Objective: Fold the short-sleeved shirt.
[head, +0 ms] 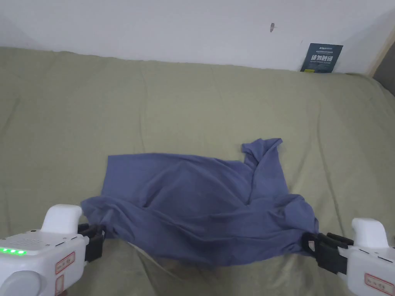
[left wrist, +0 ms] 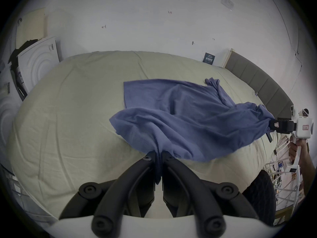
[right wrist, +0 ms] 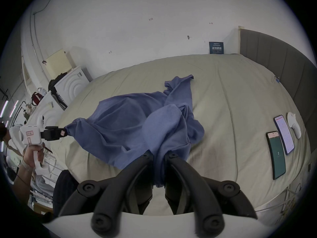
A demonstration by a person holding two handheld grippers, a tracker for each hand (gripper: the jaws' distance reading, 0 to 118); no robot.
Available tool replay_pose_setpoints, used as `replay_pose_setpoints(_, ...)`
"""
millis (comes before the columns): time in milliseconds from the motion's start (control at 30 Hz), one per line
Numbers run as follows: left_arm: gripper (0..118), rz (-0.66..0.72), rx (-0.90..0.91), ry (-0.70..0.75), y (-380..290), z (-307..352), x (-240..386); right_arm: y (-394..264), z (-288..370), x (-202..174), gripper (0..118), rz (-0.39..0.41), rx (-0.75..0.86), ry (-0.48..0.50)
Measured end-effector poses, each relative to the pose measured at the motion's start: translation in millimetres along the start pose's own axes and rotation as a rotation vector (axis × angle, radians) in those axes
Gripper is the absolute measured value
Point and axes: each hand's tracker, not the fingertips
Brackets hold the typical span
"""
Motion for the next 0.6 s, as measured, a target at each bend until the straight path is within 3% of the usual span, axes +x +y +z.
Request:
replay_pose_setpoints(167, 6, 0.019, -0.018, -0.014, -15, 31, -4, -20, 29, -5, 12, 0.009, -0.045, 0.036)
replay_pose_setpoints(267, 6, 0.008, -0.093, -0.004, -34, 38, -6, -41, 33, -2, 12, 0.02, -0.105, 0.003)
replay_pose_setpoints(433, 6, 0.031, -0.169, 0.036, -74, 12, -14, -90, -1, 15, 14, -0.031, -0.194, -0.056)
replay_pose_setpoints(467, 13, 0.05, -0.16, 0.032, -82, 6, -16, -99, -8, 20, 28, -0.04, -0.186, -0.04)
replay_pose_setpoints(500, 48, 0.1, -0.141, -0.012, -88, 3, -20, -107, -13, 24, 68, -0.085, -0.182, -0.019)
replay_pose_setpoints(533, 93, 0.145, -0.122, -0.028, -93, 2, -24, -111, -15, 28, 99, -0.133, -0.183, -0.012)
replay_pose_setpoints(567, 115, 0.182, -0.104, -0.027, -96, 5, -27, -114, -11, 29, 116, -0.185, -0.173, 0.032)
replay_pose_setpoints(600, 118, 0.19, -0.086, -0.038, -99, 15, -27, -115, -3, 28, 118, -0.213, -0.15, 0.055)
